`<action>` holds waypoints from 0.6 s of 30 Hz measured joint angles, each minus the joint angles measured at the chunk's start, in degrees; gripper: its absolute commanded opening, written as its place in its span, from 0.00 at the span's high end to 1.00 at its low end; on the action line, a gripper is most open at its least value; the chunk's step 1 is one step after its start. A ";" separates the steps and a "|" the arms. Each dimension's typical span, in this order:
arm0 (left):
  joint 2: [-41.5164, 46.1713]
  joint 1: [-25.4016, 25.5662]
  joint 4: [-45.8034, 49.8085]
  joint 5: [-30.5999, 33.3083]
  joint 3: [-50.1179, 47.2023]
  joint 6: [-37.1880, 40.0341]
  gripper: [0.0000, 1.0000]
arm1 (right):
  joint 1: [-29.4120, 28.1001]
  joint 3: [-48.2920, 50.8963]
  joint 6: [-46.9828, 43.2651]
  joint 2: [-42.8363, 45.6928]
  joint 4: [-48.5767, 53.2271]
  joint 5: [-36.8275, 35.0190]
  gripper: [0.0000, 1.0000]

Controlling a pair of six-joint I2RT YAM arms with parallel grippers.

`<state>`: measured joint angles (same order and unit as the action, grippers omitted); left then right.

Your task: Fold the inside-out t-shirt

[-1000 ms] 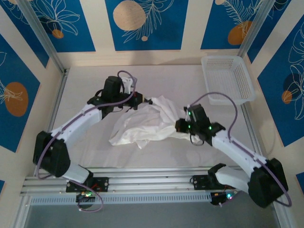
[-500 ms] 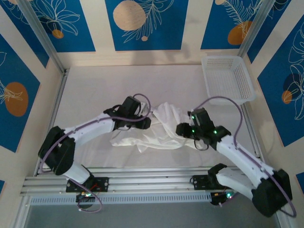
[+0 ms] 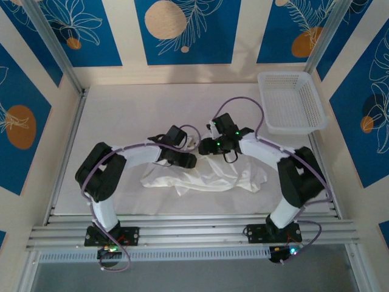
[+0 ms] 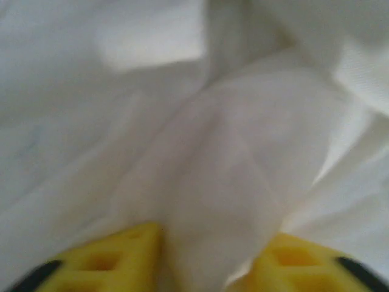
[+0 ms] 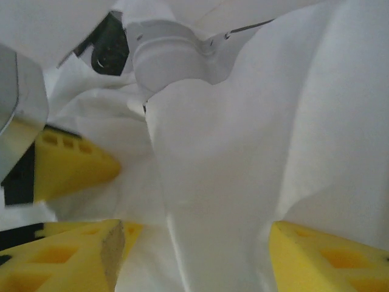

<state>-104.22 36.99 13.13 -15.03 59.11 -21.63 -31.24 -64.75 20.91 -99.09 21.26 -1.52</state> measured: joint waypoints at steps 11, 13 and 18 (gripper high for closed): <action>14.27 -4.66 0.42 -0.81 -6.99 -0.76 1.00 | 1.95 -3.10 0.33 1.42 3.63 -7.34 1.00; 17.90 -4.87 2.32 0.85 -8.20 -0.63 0.88 | 4.92 0.46 1.62 8.15 1.73 -7.30 1.00; 21.62 -5.01 3.39 2.56 -12.17 -0.74 0.46 | 10.80 10.64 2.78 21.11 -2.91 -4.13 1.00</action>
<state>-82.61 31.99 16.51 -12.47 46.94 -22.37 -20.45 -54.11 23.68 -77.97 18.35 -5.65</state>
